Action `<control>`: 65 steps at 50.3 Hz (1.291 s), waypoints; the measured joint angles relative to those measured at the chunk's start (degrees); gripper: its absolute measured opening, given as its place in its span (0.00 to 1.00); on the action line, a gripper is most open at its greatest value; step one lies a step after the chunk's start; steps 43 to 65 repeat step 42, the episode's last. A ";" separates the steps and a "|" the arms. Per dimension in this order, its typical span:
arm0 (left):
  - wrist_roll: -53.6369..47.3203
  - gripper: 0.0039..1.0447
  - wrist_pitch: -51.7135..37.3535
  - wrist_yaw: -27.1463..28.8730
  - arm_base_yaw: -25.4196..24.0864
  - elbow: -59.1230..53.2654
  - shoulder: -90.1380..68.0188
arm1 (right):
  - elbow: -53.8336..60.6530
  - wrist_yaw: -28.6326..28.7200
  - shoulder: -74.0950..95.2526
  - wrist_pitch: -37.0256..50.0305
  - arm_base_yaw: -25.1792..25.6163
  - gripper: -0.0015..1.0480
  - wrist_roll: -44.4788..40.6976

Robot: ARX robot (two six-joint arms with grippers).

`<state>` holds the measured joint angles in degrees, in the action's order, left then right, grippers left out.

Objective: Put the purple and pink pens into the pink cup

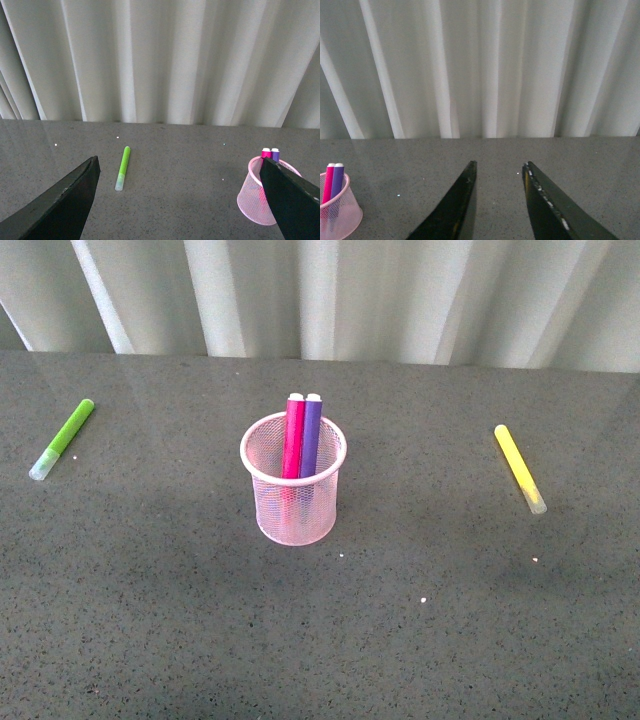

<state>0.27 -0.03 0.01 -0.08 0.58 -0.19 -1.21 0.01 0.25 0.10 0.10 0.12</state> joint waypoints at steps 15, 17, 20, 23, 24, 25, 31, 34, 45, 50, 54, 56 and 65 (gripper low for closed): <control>0.00 0.94 0.00 0.00 0.00 0.00 0.00 | 0.00 0.02 0.00 0.00 0.00 0.73 0.00; 0.00 0.94 0.00 0.00 0.00 0.00 0.00 | 0.00 0.02 0.00 0.00 0.00 0.78 0.00; 0.00 0.94 0.00 0.00 0.00 0.00 0.00 | 0.00 0.02 0.00 0.00 0.00 0.86 0.00; 0.00 0.94 0.00 0.00 0.00 0.00 0.00 | 0.00 0.00 0.00 0.00 0.00 0.94 0.02; 0.00 0.94 0.00 0.00 0.00 0.00 0.00 | 0.00 0.02 0.00 0.00 0.00 0.95 0.07; 0.00 0.94 0.00 0.00 0.00 0.00 0.00 | 0.00 0.02 0.00 0.00 0.00 0.94 0.04; 0.00 0.94 0.00 0.00 0.00 0.00 0.00 | 0.00 0.02 0.00 0.00 0.00 0.93 0.04; 0.00 0.94 0.00 0.00 0.00 0.00 0.00 | 0.00 0.02 0.00 0.00 0.00 0.93 0.04; 0.00 0.94 0.00 0.00 0.00 0.00 0.00 | 0.00 0.02 0.00 0.00 0.00 0.93 0.04; 0.00 0.94 0.00 0.00 0.00 0.00 0.00 | 0.00 0.02 0.00 0.00 0.00 0.93 0.04; 0.00 0.94 0.00 0.00 0.00 0.00 0.00 | 0.00 0.02 0.00 0.00 0.00 0.93 0.04; 0.00 0.94 0.00 0.00 0.00 0.00 0.00 | 0.00 0.02 0.00 0.00 0.00 0.93 0.04; 0.00 0.94 0.00 0.00 0.00 0.00 0.00 | 0.00 0.02 0.00 0.00 0.00 0.93 0.04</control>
